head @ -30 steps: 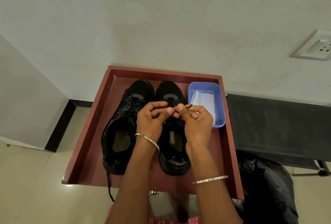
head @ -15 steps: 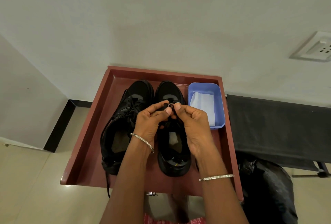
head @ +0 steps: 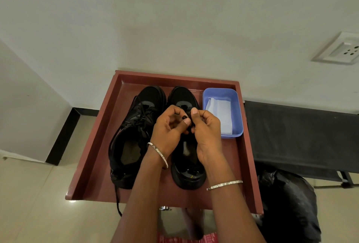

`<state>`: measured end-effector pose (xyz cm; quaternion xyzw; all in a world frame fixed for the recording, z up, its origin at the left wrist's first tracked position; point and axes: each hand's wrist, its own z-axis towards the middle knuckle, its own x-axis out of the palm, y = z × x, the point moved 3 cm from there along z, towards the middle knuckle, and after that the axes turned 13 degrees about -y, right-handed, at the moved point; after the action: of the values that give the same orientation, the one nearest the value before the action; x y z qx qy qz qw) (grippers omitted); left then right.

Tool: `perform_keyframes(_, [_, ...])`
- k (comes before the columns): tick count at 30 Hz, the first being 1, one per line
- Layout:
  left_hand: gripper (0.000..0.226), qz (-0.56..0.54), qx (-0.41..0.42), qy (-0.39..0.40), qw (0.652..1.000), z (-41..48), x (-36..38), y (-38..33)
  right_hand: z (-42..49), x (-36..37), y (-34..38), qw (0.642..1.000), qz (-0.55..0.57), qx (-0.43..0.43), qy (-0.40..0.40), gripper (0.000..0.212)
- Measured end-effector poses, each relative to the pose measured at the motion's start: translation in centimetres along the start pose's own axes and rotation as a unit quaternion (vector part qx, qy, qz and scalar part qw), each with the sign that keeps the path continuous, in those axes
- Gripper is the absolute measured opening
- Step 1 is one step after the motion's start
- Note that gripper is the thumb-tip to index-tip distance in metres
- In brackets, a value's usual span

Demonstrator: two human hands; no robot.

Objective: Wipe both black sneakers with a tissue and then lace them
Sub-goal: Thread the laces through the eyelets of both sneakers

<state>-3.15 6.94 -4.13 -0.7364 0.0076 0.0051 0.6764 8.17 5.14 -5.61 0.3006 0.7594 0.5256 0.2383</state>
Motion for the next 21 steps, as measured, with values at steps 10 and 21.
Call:
perform_keyframes(10, [0.02, 0.26, 0.264, -0.081, 0.926, -0.6, 0.6, -0.8, 0.8, -0.2, 0.3, 0.992, 0.073, 0.1, -0.002, 0.017])
perform_keyframes(21, [0.014, 0.273, 0.203, -0.119, 0.933, -0.4, 0.9, -0.2, 0.7, -0.3, 0.8, 0.998, 0.052, 0.032, 0.015, 0.013])
